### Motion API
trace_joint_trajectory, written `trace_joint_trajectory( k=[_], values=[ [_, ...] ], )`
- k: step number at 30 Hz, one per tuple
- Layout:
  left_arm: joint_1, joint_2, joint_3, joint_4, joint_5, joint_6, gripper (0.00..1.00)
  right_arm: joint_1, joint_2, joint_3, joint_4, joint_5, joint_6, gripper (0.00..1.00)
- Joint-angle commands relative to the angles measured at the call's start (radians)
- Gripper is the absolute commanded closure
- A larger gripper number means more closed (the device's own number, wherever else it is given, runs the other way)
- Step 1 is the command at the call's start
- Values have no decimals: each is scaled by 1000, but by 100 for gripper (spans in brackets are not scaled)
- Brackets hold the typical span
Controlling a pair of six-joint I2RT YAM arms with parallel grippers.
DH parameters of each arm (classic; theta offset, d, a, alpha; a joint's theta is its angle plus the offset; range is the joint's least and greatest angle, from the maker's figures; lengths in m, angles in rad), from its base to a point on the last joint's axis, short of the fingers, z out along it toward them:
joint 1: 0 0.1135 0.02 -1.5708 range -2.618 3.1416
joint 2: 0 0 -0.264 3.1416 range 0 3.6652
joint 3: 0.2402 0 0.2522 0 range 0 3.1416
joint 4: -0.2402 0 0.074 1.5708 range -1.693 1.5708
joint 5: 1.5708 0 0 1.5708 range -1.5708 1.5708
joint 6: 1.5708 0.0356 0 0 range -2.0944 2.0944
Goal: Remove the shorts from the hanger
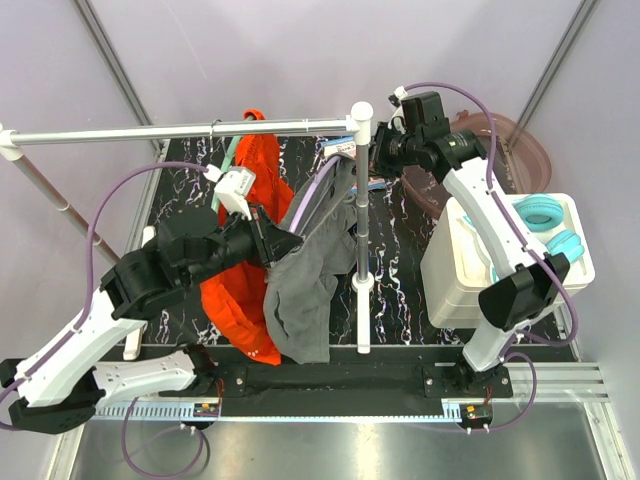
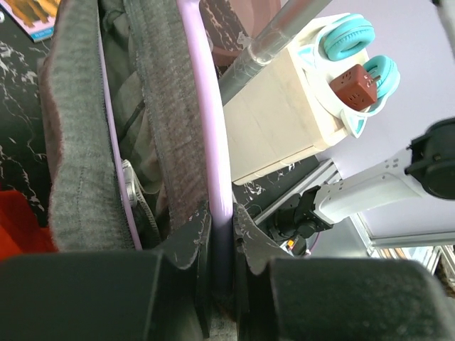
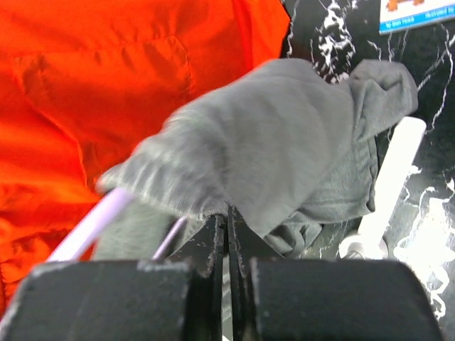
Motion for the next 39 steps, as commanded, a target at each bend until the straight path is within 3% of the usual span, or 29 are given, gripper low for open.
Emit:
trace_joint_trajectory(
  k=[1, 5, 10, 19, 22, 24, 27, 30, 32, 33, 35, 37, 39],
  values=[
    [-10, -102, 23, 148, 73, 47, 100, -107, 74, 74, -10, 119, -25, 100],
    [-10, -128, -9, 156, 85, 31, 100, -157, 149, 132, -34, 95, -54, 100],
    [-10, -113, 5, 136, 200, 33, 100, -171, 229, 262, -85, 110, -122, 100],
    [-10, -149, -7, 97, 219, 47, 100, -253, 449, 663, -304, 306, -96, 100],
    [-10, -162, -13, 97, 225, 48, 100, -254, 502, 772, -341, 261, -131, 100],
    [-10, -156, -10, 102, 219, 53, 100, -227, 502, 786, -328, 80, -149, 100],
    [-10, -117, 8, 122, 208, 62, 100, -143, 440, 737, -354, 79, -183, 100],
    [-12, -87, 22, 168, 197, 62, 100, -112, 335, 577, -291, 47, -136, 100],
    [-10, -79, 28, 180, 167, 50, 100, -110, 291, 536, -300, 53, -125, 84],
    [-10, -73, 30, 179, 154, 47, 100, -110, 279, 533, -312, 62, -123, 62],
    [-10, -71, 30, 186, 131, 31, 100, -110, 245, 545, -353, 61, -120, 54],
    [-10, -71, 20, 200, 121, 24, 100, -110, 197, 539, -369, 58, -64, 41],
    [-10, -71, 4, 228, 107, 17, 100, -110, 162, 531, -399, 102, 61, 32]
  ],
)
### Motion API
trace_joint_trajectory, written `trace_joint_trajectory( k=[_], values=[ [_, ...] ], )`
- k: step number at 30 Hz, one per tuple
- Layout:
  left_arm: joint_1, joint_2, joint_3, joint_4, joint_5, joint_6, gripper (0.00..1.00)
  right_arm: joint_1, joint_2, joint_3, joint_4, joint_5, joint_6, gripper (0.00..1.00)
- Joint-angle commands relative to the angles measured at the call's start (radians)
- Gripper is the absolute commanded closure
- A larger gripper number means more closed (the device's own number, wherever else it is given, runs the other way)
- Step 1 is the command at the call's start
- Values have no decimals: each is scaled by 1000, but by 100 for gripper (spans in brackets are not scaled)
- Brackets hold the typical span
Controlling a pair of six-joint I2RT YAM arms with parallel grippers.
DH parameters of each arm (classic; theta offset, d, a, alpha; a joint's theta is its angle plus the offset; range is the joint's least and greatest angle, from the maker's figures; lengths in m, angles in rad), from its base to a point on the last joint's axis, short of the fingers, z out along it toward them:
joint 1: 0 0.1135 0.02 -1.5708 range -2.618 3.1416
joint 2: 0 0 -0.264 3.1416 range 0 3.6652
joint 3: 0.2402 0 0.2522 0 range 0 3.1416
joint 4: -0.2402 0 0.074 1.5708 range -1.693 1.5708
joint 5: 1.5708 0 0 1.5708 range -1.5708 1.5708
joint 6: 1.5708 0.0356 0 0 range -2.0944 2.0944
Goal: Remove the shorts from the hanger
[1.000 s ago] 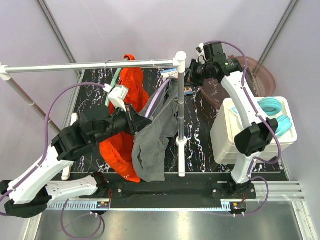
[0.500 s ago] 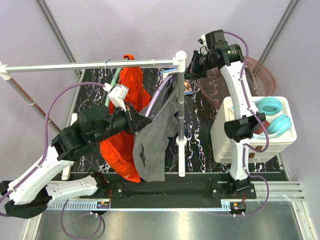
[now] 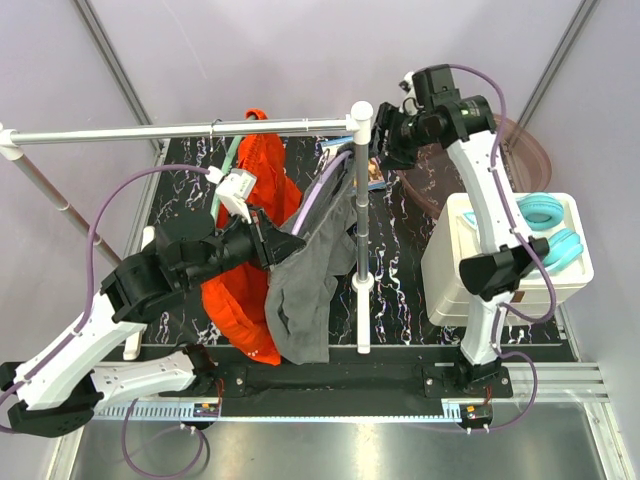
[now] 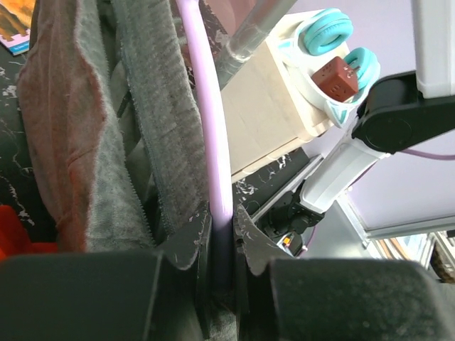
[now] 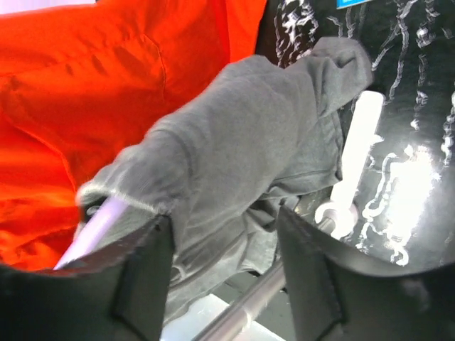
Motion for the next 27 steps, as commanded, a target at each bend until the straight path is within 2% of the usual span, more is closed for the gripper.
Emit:
trace_joint_trajectory(
  k=[1, 4, 6, 10, 14, 18, 23, 26, 27],
  values=[
    [-21, -34, 49, 175, 49, -18, 100, -26, -149, -7, 39, 154, 191, 28],
    [-21, -31, 25, 213, 49, -18, 100, -23, -209, -72, 73, 43, 365, 24],
    [-21, -30, 13, 235, 46, -18, 100, -7, -241, -102, 129, 27, 451, 24],
    [-21, -28, 6, 241, 43, -12, 100, -4, -310, -100, 126, 139, 486, 22],
    [-21, -23, 5, 249, 46, -6, 100, 14, -336, -205, 221, 9, 570, 25],
    [-21, -23, 6, 252, 42, -3, 100, 74, -382, -350, 344, 7, 689, 28],
    [-21, -8, 12, 262, 60, -6, 100, 97, -393, -419, 455, -24, 765, 33],
    [-21, 3, 11, 267, 65, -9, 100, 108, -392, -436, 487, -37, 786, 39],
    [-21, 1, 9, 269, 68, -11, 100, 111, -392, -449, 505, -44, 791, 44]
  ],
)
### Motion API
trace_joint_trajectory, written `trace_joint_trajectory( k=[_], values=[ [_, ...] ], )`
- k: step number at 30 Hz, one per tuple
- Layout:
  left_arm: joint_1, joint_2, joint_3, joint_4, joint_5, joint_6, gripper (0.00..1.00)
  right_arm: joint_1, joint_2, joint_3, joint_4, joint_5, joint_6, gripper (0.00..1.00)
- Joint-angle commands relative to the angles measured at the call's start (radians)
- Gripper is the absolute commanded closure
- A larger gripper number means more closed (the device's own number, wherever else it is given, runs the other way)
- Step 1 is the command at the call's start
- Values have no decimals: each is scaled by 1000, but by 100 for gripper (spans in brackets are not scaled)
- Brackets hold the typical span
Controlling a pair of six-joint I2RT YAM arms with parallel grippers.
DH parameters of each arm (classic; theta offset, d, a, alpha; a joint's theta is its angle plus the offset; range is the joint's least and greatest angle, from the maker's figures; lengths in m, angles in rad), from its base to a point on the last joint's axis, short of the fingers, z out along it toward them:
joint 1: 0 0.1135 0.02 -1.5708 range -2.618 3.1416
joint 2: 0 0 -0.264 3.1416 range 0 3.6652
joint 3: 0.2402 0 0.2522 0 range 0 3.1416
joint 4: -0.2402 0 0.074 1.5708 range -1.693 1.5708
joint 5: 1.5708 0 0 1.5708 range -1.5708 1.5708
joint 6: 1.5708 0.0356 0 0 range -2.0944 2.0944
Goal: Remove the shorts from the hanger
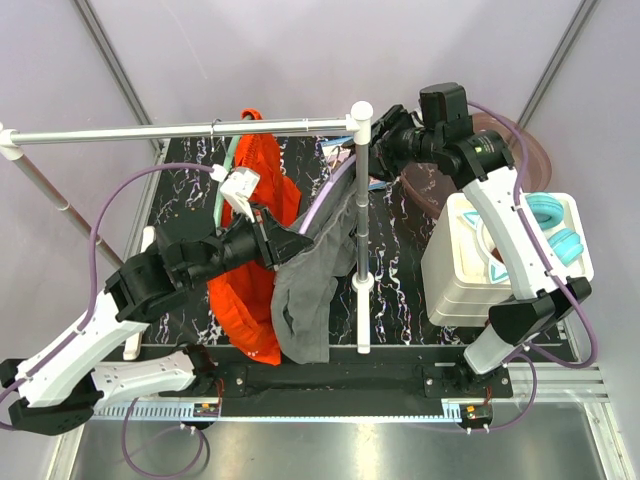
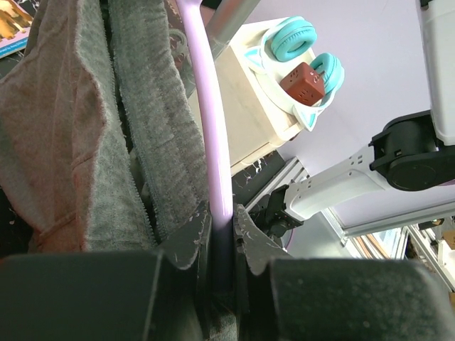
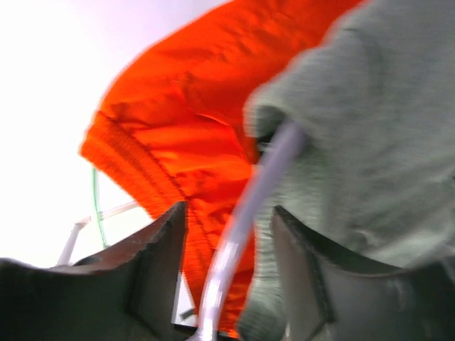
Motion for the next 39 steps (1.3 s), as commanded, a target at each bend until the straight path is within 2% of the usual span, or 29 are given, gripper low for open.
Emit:
trace_joint_trajectory(
  k=[1, 6, 7, 10, 13, 14, 15, 19, 22, 27, 31, 33, 35, 36, 37, 38, 39],
  values=[
    [-3, -2, 19, 188, 35, 9, 100, 17, -25, -18, 144, -36, 74, 45],
    [-3, 5, 16, 185, 41, 16, 100, 35, -30, -73, 217, -62, 131, 69],
    [-3, 3, 14, 184, 41, 16, 100, 40, -31, -79, 222, -66, 146, 82],
    [-3, 8, 13, 177, 27, 9, 100, 49, -50, -123, 268, -79, 189, 100],
    [-3, 12, 20, 161, -28, -11, 98, 57, -90, -169, 280, -49, 221, 100],
    [-3, 12, 20, 157, -43, -28, 90, 57, -113, -195, 285, -37, 232, 100],
    [-3, 17, 20, 159, -68, -33, 77, 57, -122, -208, 286, -34, 243, 100],
    [-3, 52, 53, 159, -80, -28, 53, 57, -151, -235, 290, -31, 290, 100],
    [-3, 90, 82, 157, -79, -28, 48, 58, -159, -229, 291, -26, 296, 100],
    [-3, 130, 97, 156, -76, -47, 46, 60, -163, -226, 305, -25, 307, 100],
    [-3, 153, 99, 159, -88, -63, 47, 61, -171, -232, 306, -17, 312, 100],
    [-3, 169, 106, 156, -94, -67, 54, 66, -177, -239, 317, -19, 312, 100],
    [-3, 176, 108, 156, -102, -73, 70, 67, -180, -245, 319, -23, 307, 100],
    [-1, 178, 108, 156, -103, -71, 84, 70, -180, -246, 319, -25, 292, 100],
    [0, 175, 108, 156, -106, -71, 93, 70, -180, -249, 319, -28, 281, 100],
    [2, 170, 106, 151, -111, -70, 99, 72, -182, -251, 319, -34, 267, 100],
    [6, 166, 102, 148, -117, -71, 100, 70, -183, -254, 317, -33, 234, 91]
  ],
)
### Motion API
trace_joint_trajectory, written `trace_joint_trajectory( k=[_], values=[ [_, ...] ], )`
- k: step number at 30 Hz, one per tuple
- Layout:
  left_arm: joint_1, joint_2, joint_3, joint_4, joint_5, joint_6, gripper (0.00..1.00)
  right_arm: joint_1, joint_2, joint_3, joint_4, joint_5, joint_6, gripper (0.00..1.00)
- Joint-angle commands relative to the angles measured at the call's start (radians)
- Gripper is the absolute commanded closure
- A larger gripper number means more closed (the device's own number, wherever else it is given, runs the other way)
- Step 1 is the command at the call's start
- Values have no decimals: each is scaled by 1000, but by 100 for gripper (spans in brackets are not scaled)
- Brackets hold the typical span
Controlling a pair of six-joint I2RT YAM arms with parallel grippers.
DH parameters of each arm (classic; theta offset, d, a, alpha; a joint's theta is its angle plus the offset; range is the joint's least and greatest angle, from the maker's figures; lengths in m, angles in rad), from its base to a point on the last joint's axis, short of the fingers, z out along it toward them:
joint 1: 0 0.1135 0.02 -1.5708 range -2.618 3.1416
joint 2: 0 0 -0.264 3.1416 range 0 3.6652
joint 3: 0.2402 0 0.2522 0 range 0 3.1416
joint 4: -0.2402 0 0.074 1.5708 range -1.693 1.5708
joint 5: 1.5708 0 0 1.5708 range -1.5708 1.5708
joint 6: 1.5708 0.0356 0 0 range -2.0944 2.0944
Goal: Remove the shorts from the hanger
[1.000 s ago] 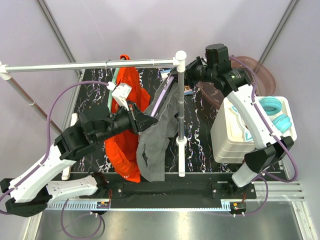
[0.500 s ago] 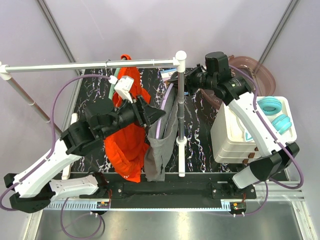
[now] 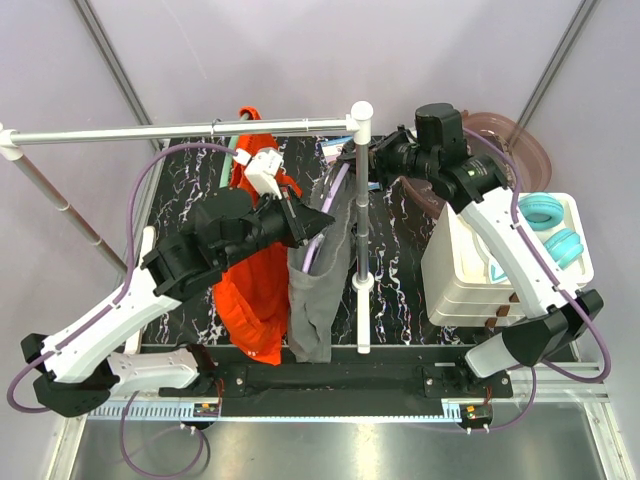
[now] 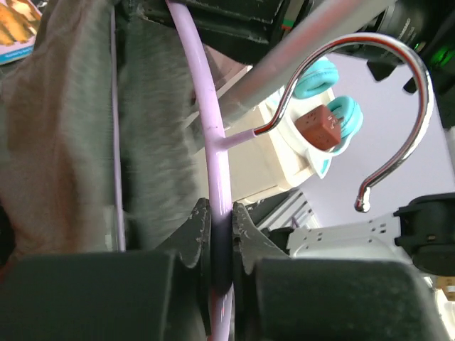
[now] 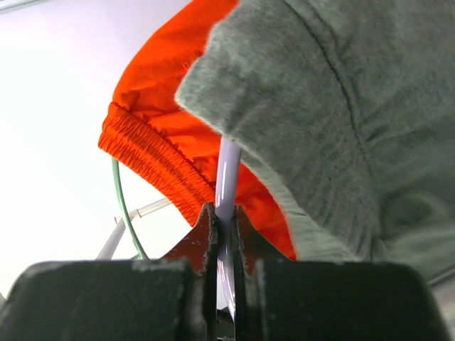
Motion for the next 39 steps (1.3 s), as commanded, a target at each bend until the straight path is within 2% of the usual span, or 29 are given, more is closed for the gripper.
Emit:
trace_joint_trajectory(
  k=[1, 2, 5, 11, 17, 19, 21, 24, 25, 29, 33, 34, 39],
  values=[
    [6, -16, 35, 62, -25, 11, 100, 16, -60, 1, 73, -28, -45, 81],
    [9, -25, 32, 59, -28, 9, 100, 16, -61, 4, 52, -22, -76, 62],
    [20, -40, 24, 59, -39, -6, 100, 15, -75, 18, -50, 39, -224, 40],
    [47, -49, 21, 74, 1, -51, 100, -36, -130, 32, -247, 165, -496, 17],
    [76, -69, -31, 131, 14, -143, 100, -54, -90, 76, -295, 79, -607, 21],
    [87, -71, -47, 168, 27, -175, 100, -54, -106, 76, -299, 105, -610, 29],
    [99, -69, -53, 179, 26, -196, 100, -64, -118, 73, -302, 113, -607, 31],
    [106, -68, -60, 194, 0, -223, 100, -65, -147, 70, -341, 115, -616, 27],
    [104, -68, -60, 206, -8, -229, 100, -65, -181, 41, -367, 125, -615, 24],
    [106, -62, -76, 248, -40, -243, 100, -65, -285, -60, -405, 107, -616, 21],
    [106, -45, -71, 281, -46, -227, 100, -59, -374, -187, -362, -40, -598, 23],
    [106, -39, -71, 298, -46, -220, 100, -53, -394, -206, -332, -118, -590, 23],
    [106, -17, -82, 367, -51, -218, 100, 37, -410, -251, -257, -235, -535, 24]
  ],
)
